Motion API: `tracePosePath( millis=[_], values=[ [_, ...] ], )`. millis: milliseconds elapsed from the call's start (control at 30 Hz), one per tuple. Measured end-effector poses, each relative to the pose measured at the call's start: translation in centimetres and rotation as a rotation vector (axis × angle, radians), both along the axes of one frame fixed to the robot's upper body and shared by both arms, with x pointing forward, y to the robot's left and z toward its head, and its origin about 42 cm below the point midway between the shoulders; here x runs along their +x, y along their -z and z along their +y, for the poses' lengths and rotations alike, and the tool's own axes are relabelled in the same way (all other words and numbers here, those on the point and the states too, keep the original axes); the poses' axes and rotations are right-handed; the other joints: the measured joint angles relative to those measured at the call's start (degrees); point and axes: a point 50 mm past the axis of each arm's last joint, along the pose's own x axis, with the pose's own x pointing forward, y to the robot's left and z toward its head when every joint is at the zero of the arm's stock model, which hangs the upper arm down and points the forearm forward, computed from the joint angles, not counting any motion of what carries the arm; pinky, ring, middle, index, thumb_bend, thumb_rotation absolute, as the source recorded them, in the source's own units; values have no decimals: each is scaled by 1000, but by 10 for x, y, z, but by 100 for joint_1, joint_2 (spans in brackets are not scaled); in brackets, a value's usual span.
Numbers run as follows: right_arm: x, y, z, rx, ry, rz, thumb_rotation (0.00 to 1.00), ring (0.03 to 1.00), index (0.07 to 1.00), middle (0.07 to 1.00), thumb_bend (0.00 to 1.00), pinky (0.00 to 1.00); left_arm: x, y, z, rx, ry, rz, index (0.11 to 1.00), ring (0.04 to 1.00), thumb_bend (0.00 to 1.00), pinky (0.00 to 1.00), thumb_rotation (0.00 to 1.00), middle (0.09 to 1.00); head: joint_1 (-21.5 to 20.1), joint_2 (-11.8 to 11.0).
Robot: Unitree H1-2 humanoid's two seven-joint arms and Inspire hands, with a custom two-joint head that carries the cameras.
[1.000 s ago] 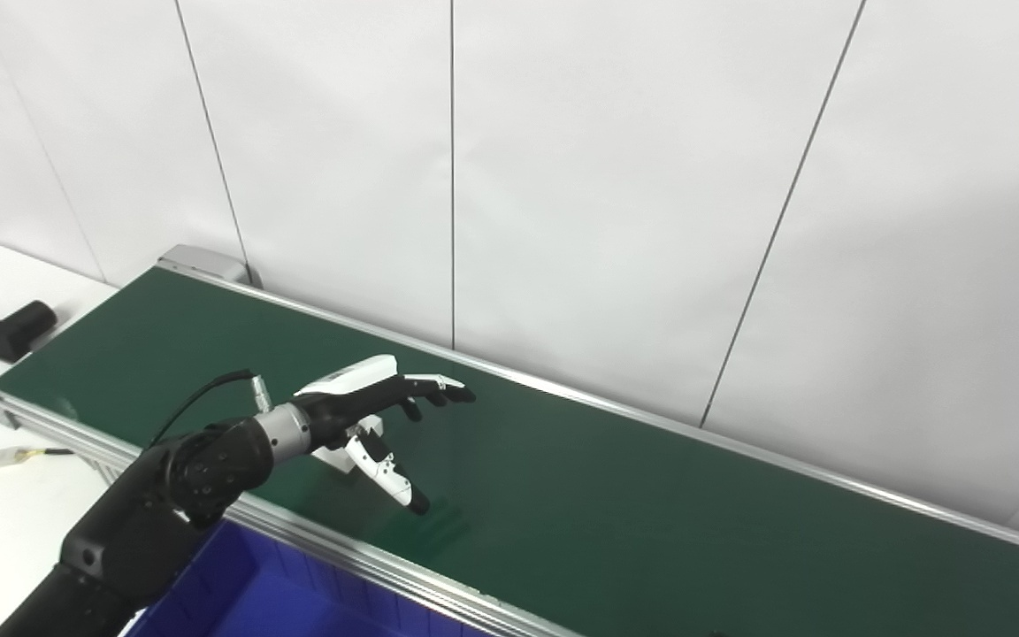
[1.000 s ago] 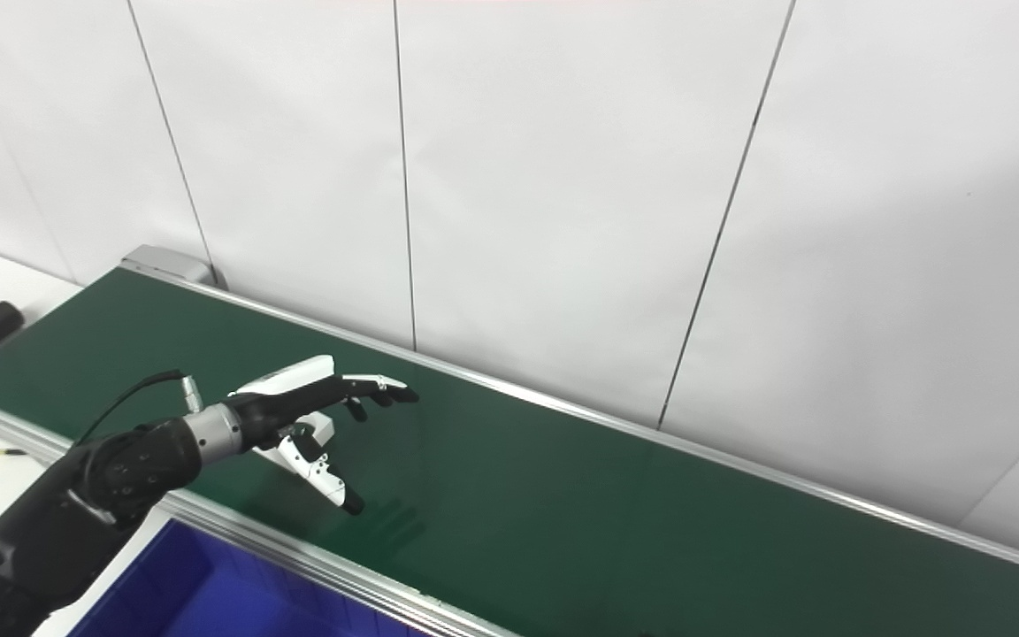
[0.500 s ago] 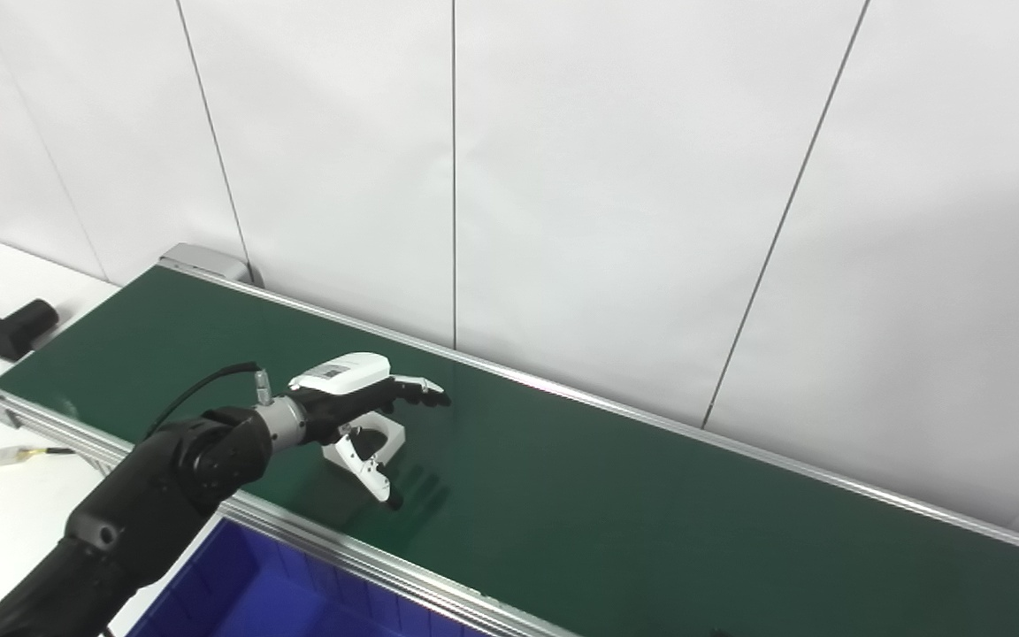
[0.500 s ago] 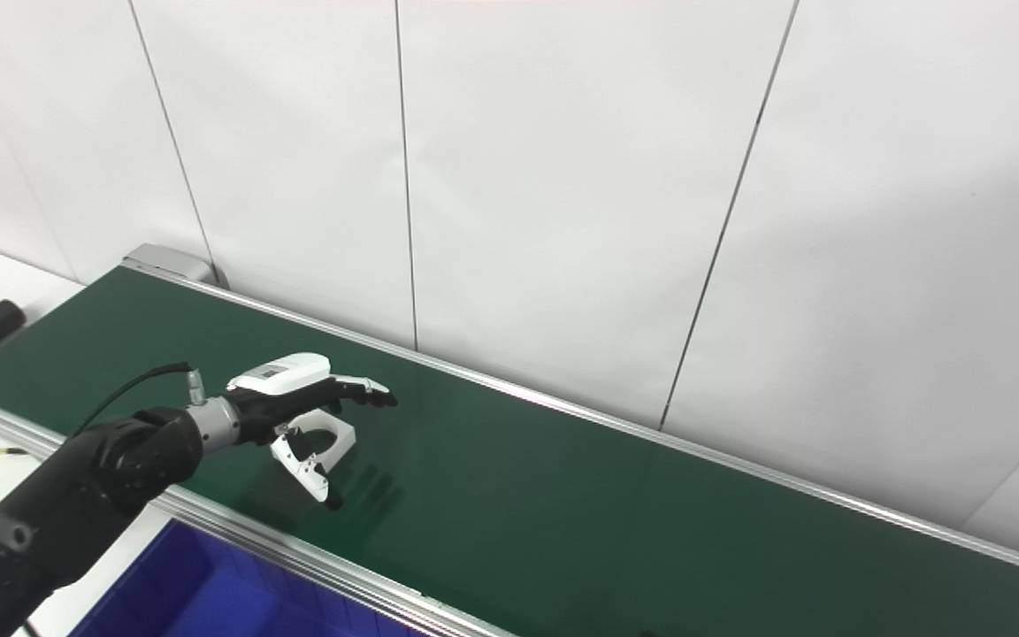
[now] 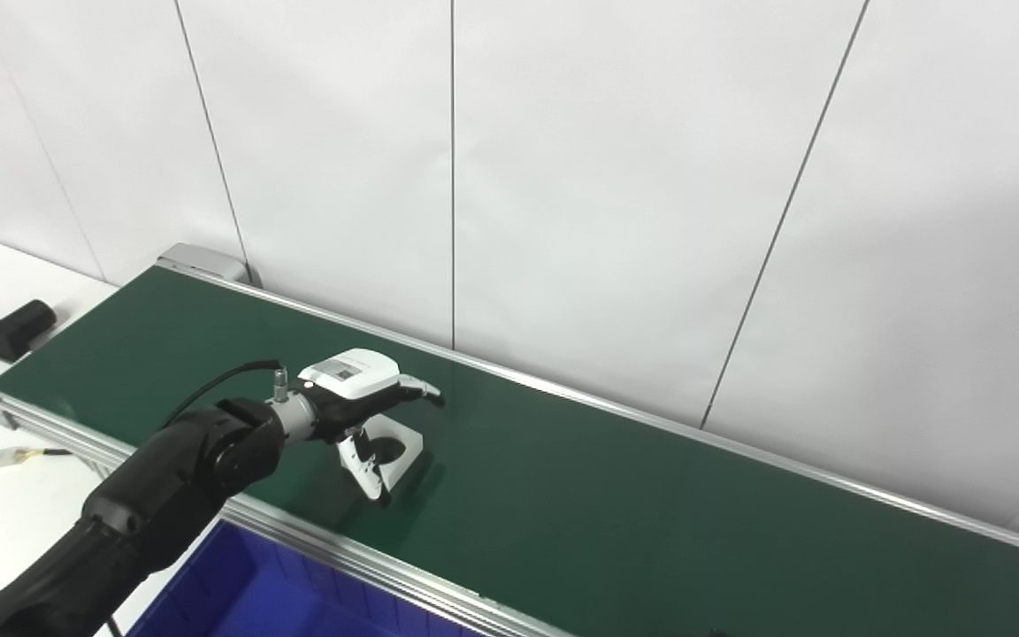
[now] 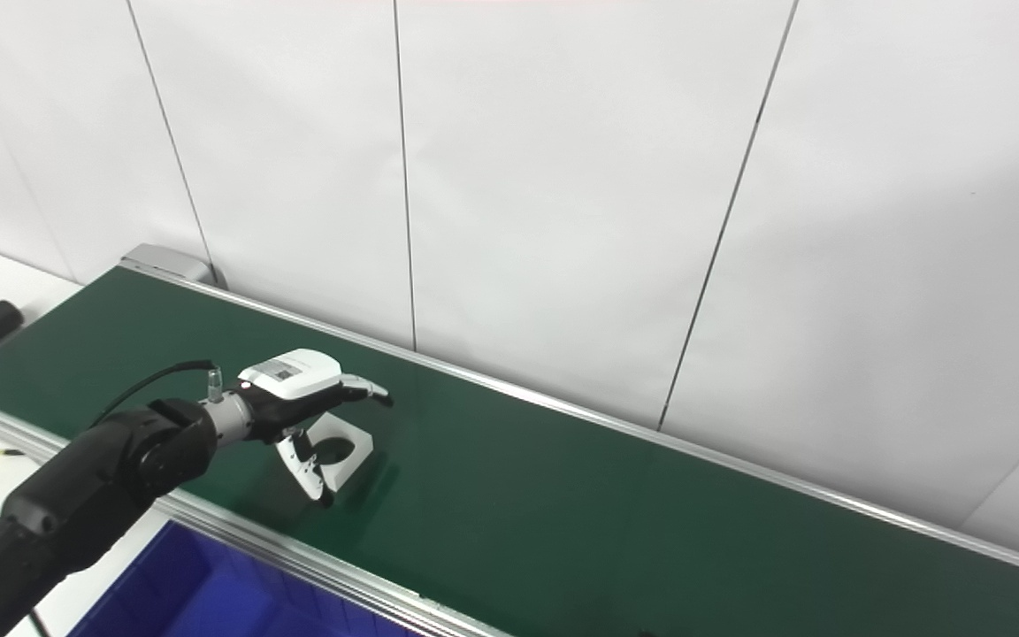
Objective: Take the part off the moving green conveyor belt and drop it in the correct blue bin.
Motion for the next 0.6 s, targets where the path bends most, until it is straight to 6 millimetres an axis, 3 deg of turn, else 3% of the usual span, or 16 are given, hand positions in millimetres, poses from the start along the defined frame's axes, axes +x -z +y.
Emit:
tracePosePath(
  millis=[433,600],
  values=[
    [0,0,1,-4,-2,0,529,800,869,834,715,740,15,3,-9,66,17,9,849,808,941,727,286,873,-62,35],
    [-1,1,1,-4,-2,3,540,794,867,830,722,730,18,13,-18,95,38,19,840,809,944,720,296,857,-79,53]
  ],
)
